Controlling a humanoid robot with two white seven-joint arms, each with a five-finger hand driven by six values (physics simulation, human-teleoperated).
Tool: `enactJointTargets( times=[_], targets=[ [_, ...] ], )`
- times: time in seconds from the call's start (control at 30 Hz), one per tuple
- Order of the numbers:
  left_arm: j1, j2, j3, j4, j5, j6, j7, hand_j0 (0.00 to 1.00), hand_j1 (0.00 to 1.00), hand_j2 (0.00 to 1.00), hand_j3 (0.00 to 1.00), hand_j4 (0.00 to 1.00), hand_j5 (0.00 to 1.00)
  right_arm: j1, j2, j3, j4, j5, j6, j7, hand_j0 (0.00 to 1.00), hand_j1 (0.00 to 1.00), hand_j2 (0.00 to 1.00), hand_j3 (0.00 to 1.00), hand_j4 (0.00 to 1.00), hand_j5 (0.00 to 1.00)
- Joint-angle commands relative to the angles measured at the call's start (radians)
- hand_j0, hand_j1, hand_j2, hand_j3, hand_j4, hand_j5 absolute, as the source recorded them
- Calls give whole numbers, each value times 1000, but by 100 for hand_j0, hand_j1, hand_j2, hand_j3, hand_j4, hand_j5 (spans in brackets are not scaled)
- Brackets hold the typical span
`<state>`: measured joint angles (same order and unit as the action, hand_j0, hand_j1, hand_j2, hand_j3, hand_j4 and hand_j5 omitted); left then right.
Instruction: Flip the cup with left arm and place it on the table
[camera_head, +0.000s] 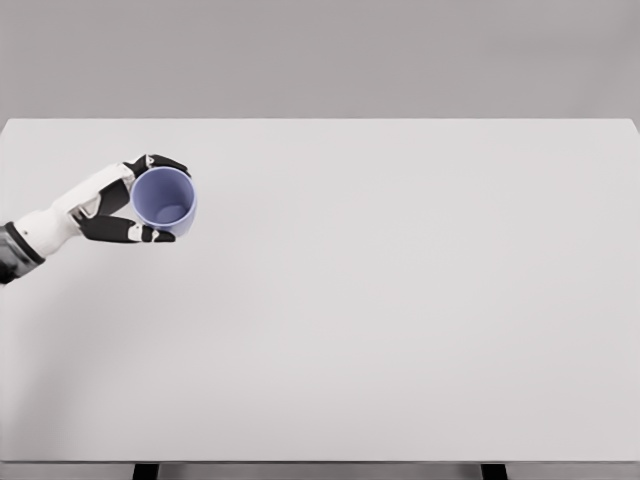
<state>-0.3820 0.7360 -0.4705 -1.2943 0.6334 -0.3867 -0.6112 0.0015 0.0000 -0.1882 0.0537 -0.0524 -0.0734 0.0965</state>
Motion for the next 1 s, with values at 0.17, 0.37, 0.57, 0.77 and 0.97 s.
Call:
enactJointTargets(
  times=[0.17,0.37,0.57,0.77,0.97],
  targets=[
    [2,2,-34,-5,88,51,0,59,59,59,59,59,59,0,0,0,0,0,0,0,100,100,100,100,100,100],
    [35,2,-45,-2,101,49,0,59,59,59,59,59,59,0,0,1,0,-1,0,0,100,100,100,100,100,100],
    [41,-1,-46,-3,112,55,0,59,59,59,59,59,59,0,0,1,0,-1,1,0,100,100,100,100,100,100],
    [71,-9,-45,3,111,55,0,60,60,60,60,60,60,0,0,0,0,0,0,0,100,100,100,100,100,100],
    [87,-13,-46,4,107,55,0,60,60,60,60,60,60,0,0,0,0,0,0,0,100,100,100,100,100,100]
  ],
)
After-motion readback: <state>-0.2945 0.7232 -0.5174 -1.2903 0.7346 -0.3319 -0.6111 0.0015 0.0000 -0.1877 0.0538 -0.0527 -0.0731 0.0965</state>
